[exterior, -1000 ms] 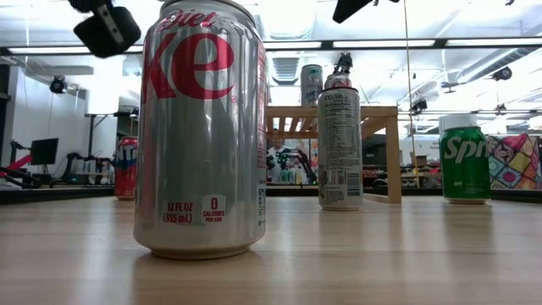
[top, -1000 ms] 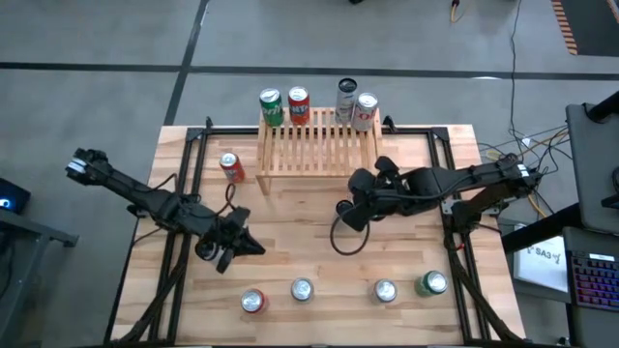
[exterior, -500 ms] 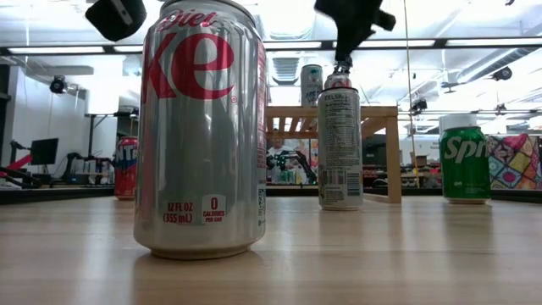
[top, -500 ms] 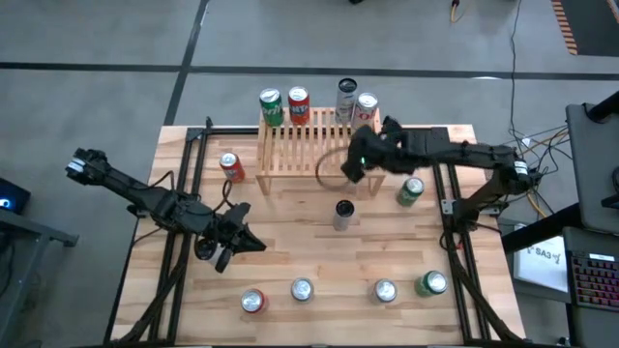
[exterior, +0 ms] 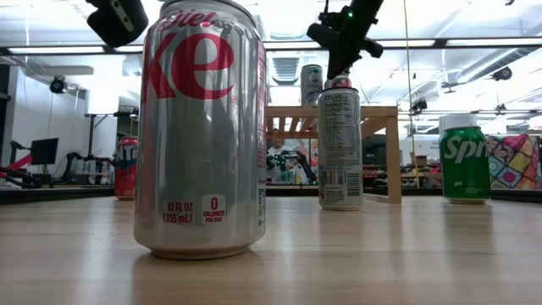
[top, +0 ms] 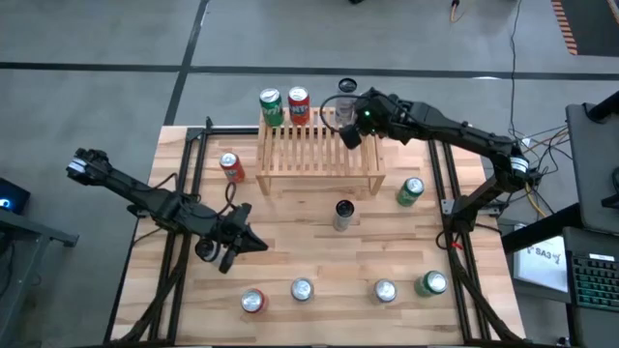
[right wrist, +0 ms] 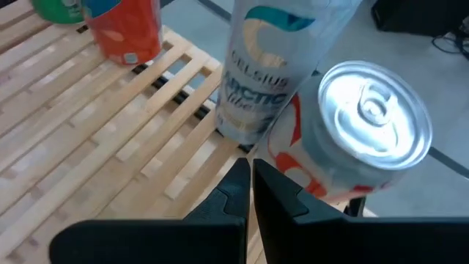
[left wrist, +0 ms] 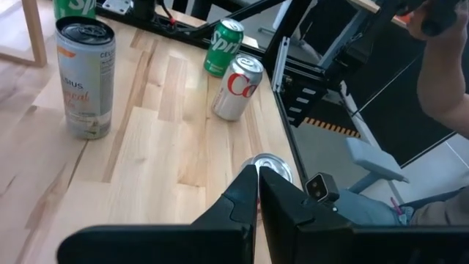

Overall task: Place canned beverage on shelf
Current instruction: Put the top red silver soda can on the shelf

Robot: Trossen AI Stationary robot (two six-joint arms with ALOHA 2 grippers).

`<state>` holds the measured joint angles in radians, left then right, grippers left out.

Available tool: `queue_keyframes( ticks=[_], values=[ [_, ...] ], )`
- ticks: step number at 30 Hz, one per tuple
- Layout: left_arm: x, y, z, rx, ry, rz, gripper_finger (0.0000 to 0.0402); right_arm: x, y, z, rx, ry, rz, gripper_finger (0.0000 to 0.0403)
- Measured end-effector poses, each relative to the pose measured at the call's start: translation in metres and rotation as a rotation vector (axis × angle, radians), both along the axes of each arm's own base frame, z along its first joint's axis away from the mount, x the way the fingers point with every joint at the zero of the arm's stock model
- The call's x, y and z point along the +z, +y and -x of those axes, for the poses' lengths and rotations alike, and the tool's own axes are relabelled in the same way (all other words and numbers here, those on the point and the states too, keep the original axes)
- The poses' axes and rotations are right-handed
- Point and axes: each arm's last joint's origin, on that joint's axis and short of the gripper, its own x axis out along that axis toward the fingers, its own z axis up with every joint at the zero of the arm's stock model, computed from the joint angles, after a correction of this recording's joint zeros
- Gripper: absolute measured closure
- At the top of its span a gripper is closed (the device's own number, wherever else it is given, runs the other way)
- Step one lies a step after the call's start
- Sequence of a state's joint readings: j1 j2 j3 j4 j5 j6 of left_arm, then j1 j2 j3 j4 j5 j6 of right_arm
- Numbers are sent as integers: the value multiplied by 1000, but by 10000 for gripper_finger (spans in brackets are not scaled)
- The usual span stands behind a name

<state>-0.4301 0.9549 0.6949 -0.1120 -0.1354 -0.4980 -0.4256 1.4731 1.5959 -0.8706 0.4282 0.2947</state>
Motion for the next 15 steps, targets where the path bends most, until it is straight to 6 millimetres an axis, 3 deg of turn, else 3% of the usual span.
queue_keyframes(
  ticks=[15],
  values=[
    [-2,-1,-3,11,-7,-13,401,-3,-12,5,-83,16,50,394]
  ],
)
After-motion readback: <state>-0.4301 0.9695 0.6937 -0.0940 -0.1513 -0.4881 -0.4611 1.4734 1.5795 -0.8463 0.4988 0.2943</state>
